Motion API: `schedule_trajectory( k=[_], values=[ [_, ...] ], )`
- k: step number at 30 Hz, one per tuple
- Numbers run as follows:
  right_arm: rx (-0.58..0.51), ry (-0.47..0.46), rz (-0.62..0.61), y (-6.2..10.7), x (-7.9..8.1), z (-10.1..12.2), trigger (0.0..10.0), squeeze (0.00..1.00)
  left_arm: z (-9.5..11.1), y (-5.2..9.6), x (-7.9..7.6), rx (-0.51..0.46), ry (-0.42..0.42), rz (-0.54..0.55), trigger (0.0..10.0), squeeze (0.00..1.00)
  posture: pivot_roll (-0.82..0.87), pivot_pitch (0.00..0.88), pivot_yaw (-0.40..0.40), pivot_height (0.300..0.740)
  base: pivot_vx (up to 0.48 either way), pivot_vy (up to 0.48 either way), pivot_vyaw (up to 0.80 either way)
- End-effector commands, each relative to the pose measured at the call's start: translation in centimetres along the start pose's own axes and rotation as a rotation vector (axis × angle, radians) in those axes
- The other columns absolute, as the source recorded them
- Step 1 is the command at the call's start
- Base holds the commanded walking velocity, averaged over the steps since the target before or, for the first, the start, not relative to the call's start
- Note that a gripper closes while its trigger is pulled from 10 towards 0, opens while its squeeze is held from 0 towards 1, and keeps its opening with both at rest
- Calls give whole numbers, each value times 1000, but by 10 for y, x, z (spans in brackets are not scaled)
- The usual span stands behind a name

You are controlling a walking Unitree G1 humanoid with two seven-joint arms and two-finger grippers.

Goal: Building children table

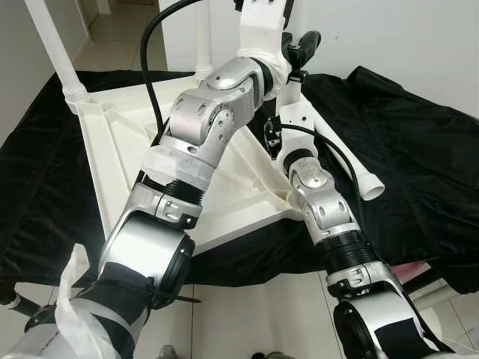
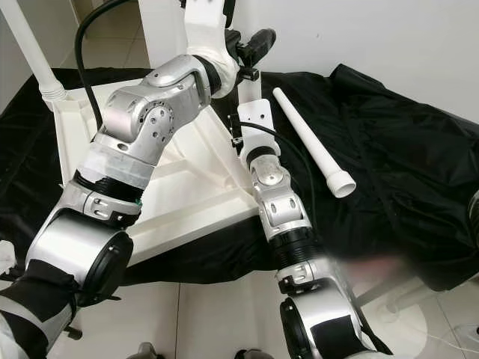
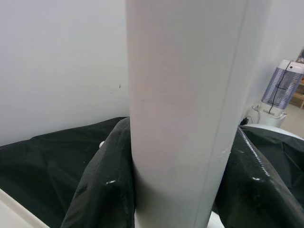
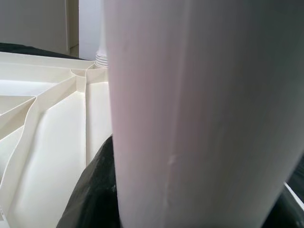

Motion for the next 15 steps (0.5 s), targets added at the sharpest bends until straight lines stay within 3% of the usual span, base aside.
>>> schedule_trajectory(
  k=[1,5,6,7,8,9,10,15],
  values=[
    [-7,2,-9,-3,-1,2,0,0,10,-2,-8,-29,-20,-25,10000,0,-44,70,-10,740,0,0,0],
    [-8,-20,-20,-3,-3,2,0,0,11,-2,-9,-46,-59,-38,10000,0,-43,72,-11,740,0,0,0],
    [-5,-30,-22,-3,-3,2,1804,0,11,-2,-10,-51,-51,-50,10000,0,-43,72,-11,740,0,0,0],
    [-5,-30,-22,-3,-3,2,1804,0,11,-2,-10,-51,-51,-50,10000,0,-43,72,-11,740,0,0,0],
    [-3,-40,-20,-3,-2,1,8824,0,10,-1,-11,-55,-32,-62,10000,0,-43,72,-11,740,0,0,0],
    [-3,-40,-20,-3,-2,1,8824,0,10,-1,-11,-55,-32,-62,10000,0,-43,72,-11,740,0,0,0],
    [-4,-51,-19,-3,-2,2,10000,0,10,-1,-12,-58,-3,-73,10000,1000,-43,75,-11,740,0,0,0],
    [7,-126,-25,-2,-3,1,10000,0,10,2,-14,-62,-13,-101,10000,1000,-44,79,-10,740,0,0,0]
  ],
)
Point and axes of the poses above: a point about 5 cm out from each wrist's last joint towards the gripper, its own y axis pointing back from the gripper into the wrist, its own z axis along the axis of the wrist's last joint, x = y × z, the point moved 3 cm from there along -y, pointing out of the wrist towards the gripper, and after that the axes turned 4 degrees about y, right-handed, at the moved point
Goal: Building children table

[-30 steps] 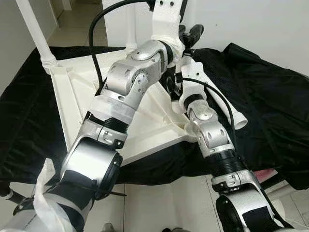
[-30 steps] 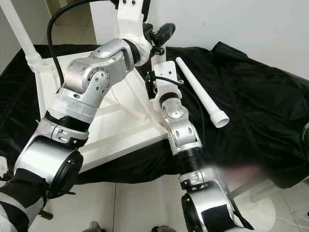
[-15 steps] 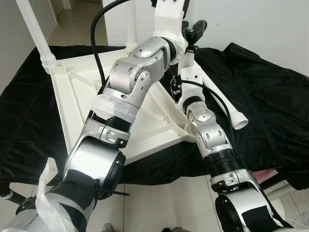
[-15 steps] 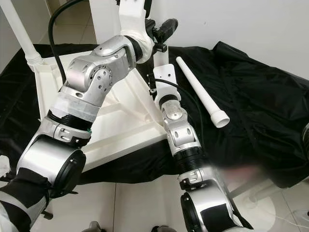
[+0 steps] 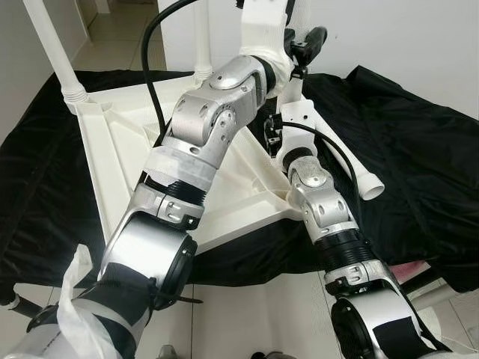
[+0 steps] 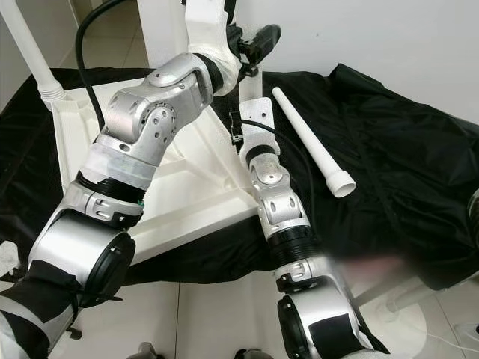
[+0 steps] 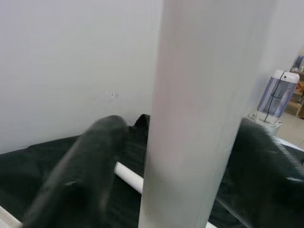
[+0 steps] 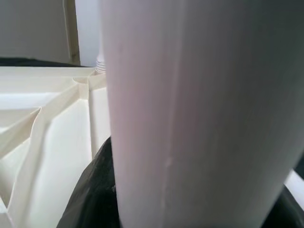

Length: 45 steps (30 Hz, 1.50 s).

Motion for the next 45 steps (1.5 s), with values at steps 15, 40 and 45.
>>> schedule_trajectory(
  k=[15,40,45],
  values=[
    [30,-149,-83,3,-21,-8,10000,0,16,23,-14,-92,114,-236,10000,0,-44,88,-11,740,0,0,0],
    [-23,-79,-85,47,-53,-27,10000,0,-107,115,69,192,-121,47,10000,0,-43,84,-23,740,0,0,0],
    [-22,-72,-67,54,-53,-30,10000,0,-125,130,50,244,-126,-67,10000,0,-44,83,-23,740,0,0,0]
  ],
)
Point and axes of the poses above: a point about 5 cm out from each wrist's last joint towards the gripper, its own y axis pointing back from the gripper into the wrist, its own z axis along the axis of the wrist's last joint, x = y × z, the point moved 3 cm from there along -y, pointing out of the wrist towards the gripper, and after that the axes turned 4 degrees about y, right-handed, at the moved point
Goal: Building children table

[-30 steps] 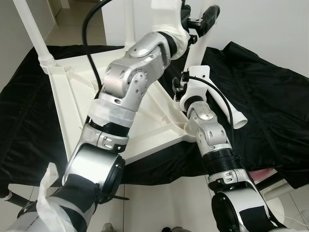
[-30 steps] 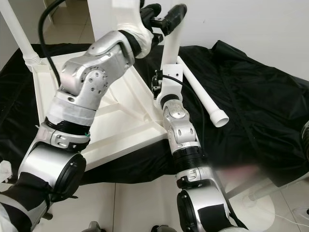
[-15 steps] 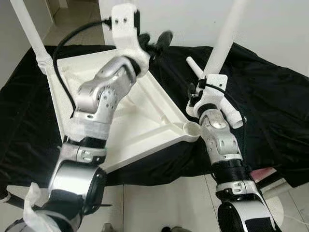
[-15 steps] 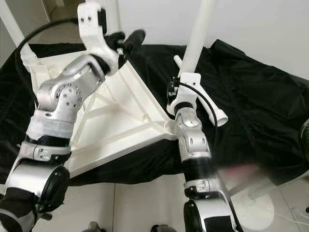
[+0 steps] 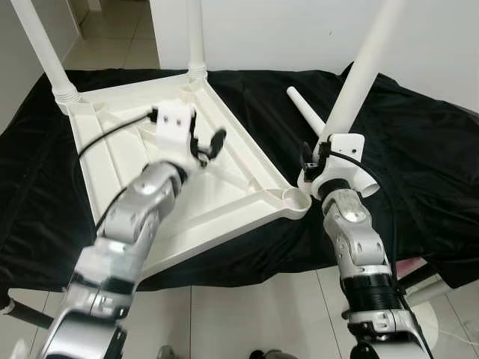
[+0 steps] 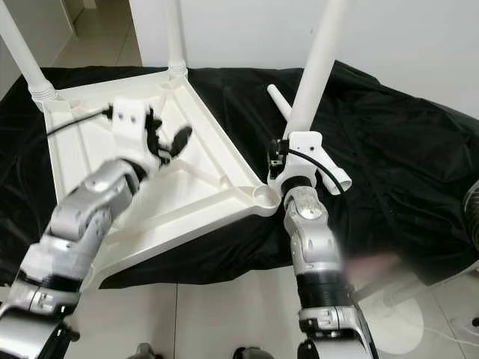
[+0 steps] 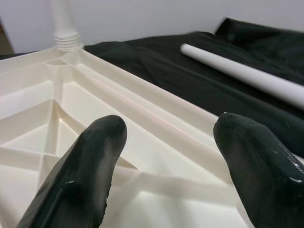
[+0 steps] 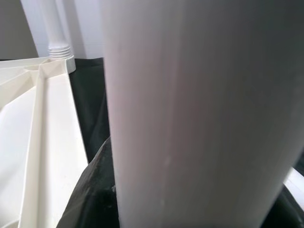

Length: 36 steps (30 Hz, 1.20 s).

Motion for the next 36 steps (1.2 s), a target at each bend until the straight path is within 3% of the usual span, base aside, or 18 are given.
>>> schedule_trajectory(
  k=[1,6,9,14,17,36],
  values=[
    [-35,-8,30,4,2,6,10000,0,-5,13,-46,9,-54,-399,10000,0,-40,75,-25,740,0,0,0],
    [-51,-2,57,5,4,7,10000,0,-10,21,-61,20,-69,-483,10000,0,-38,73,-25,740,0,0,0],
    [-79,16,114,8,8,10,10000,0,-21,34,-83,57,-93,-613,10000,0,-39,71,-23,740,0,0,0],
    [-94,33,141,9,9,11,10000,0,-26,38,-87,72,-117,-655,10000,0,-39,71,-23,740,0,0,0],
    [-98,54,229,17,15,4,10000,0,-30,49,-100,103,-125,-738,10000,0,-38,73,-24,740,0,0,0],
    [-48,35,313,24,14,-28,10000,0,-34,53,-102,125,-146,-770,10000,0,-38,91,-14,740,0,0,0]
  ],
)
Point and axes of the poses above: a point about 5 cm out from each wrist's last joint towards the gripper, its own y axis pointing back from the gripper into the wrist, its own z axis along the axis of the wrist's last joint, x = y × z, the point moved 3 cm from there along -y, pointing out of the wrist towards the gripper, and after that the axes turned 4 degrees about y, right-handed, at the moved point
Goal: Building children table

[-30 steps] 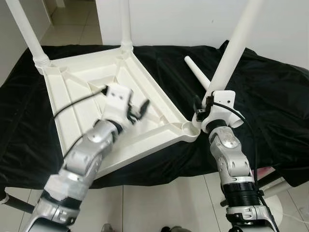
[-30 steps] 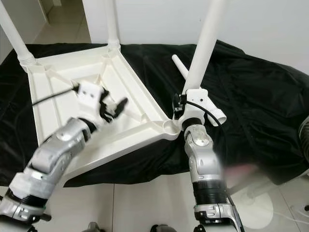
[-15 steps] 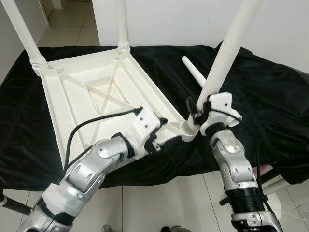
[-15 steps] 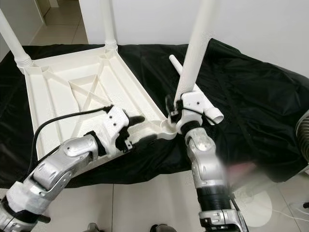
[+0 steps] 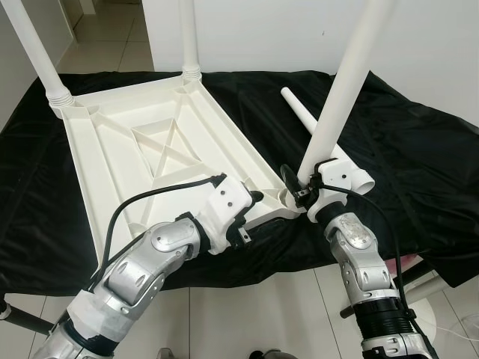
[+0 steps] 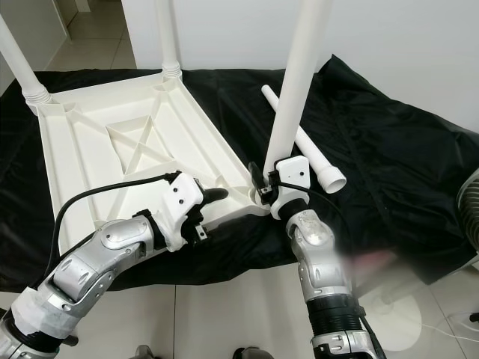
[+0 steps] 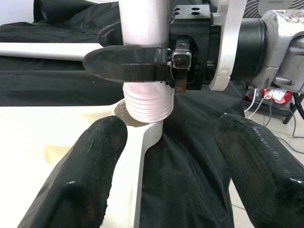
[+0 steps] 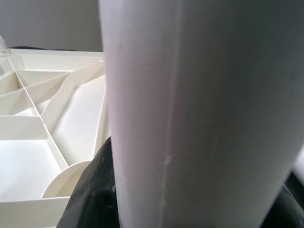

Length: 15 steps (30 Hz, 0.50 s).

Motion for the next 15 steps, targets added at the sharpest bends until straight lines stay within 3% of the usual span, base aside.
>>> schedule_trajectory(
  k=[1,8,15],
  values=[
    [35,-24,4,2,-2,-12,10000,0,0,-1,-12,14,-13,-113,10000,0,-38,91,-14,740,0,0,0],
    [65,-99,0,-11,-2,-18,10000,0,1,-2,-12,18,-17,-117,10000,0,-37,98,-12,740,0,0,0],
    [69,-95,51,-16,5,-18,10000,0,2,-2,-12,16,-19,-111,10000,0,-34,102,-17,740,0,0,0]
  ],
)
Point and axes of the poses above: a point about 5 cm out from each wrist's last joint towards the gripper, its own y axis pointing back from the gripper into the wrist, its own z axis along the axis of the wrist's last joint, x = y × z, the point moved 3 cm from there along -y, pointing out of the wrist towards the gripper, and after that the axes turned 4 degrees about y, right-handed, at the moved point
